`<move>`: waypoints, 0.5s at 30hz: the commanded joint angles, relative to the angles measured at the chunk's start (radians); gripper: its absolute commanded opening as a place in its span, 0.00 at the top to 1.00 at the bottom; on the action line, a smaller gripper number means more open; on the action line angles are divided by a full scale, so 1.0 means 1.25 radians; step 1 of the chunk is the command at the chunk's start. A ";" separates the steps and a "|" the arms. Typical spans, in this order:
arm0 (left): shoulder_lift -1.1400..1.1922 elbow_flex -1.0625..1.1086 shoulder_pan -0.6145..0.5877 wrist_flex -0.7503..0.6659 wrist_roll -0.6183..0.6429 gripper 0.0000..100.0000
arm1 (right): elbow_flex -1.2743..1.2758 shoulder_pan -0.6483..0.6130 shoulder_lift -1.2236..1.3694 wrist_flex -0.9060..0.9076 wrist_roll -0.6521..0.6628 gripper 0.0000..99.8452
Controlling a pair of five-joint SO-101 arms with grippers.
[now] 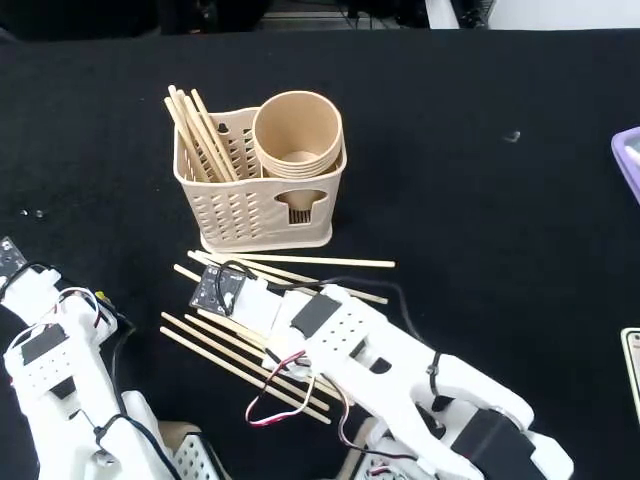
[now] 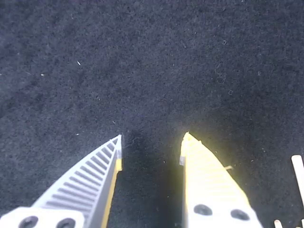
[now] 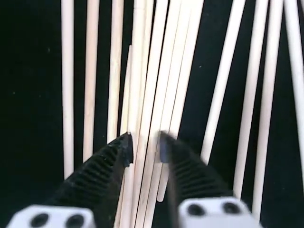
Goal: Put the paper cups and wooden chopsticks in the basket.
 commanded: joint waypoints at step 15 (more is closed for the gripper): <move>-0.011 -0.019 0.008 -0.016 -0.001 0.79 | -0.019 0.011 0.047 -0.095 0.002 0.83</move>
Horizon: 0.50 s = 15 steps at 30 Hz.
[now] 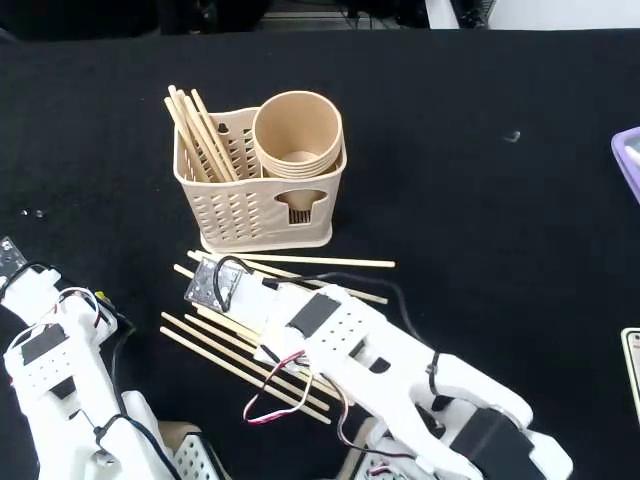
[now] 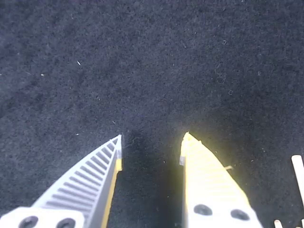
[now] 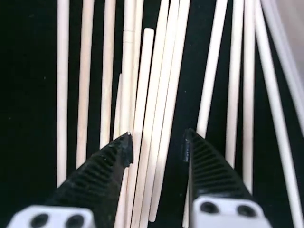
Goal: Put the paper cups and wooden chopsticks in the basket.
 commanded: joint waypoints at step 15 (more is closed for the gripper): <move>-0.011 -0.018 0.008 -0.016 -0.001 0.79 | -0.132 0.042 0.186 -0.001 0.009 0.93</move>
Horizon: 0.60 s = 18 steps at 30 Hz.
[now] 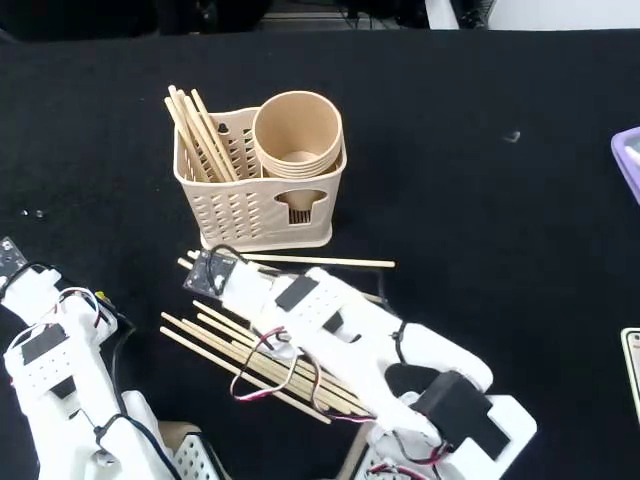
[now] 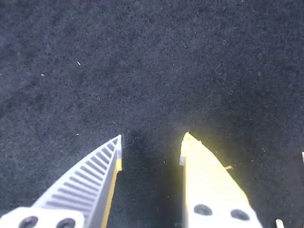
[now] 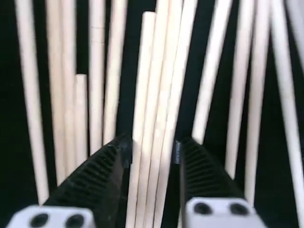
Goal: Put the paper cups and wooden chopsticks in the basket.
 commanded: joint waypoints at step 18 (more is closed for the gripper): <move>-0.011 -0.018 0.008 -0.016 -0.001 0.79 | 0.010 0.009 -0.123 0.071 0.004 0.95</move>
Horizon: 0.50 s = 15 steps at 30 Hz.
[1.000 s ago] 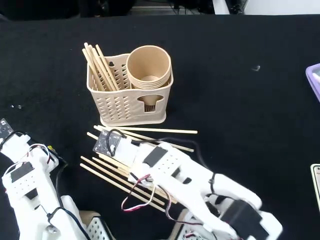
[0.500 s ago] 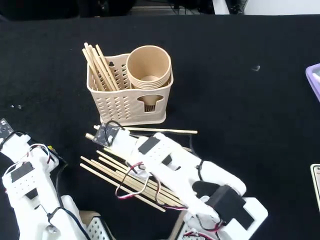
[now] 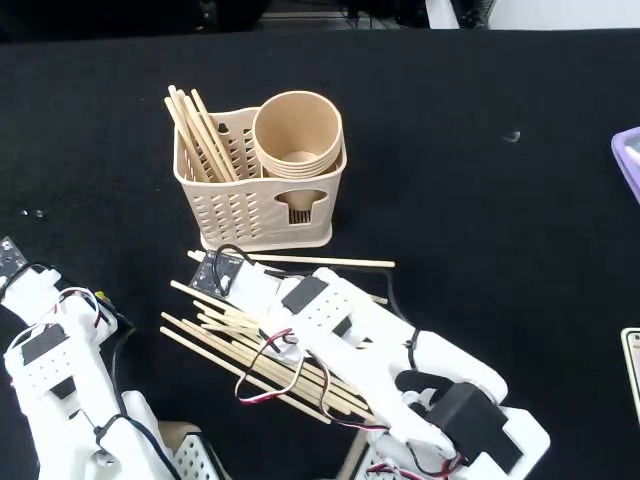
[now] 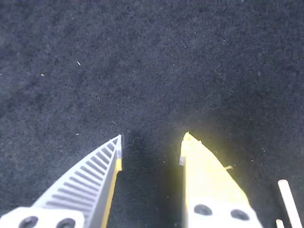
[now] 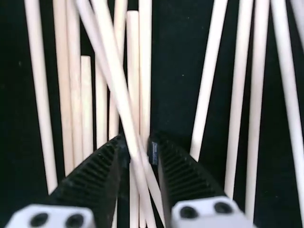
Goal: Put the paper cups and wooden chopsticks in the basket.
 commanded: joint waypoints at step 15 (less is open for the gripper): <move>-0.011 -0.019 0.008 -0.016 -0.001 0.79 | -0.003 0.002 -0.036 -0.017 0.000 0.92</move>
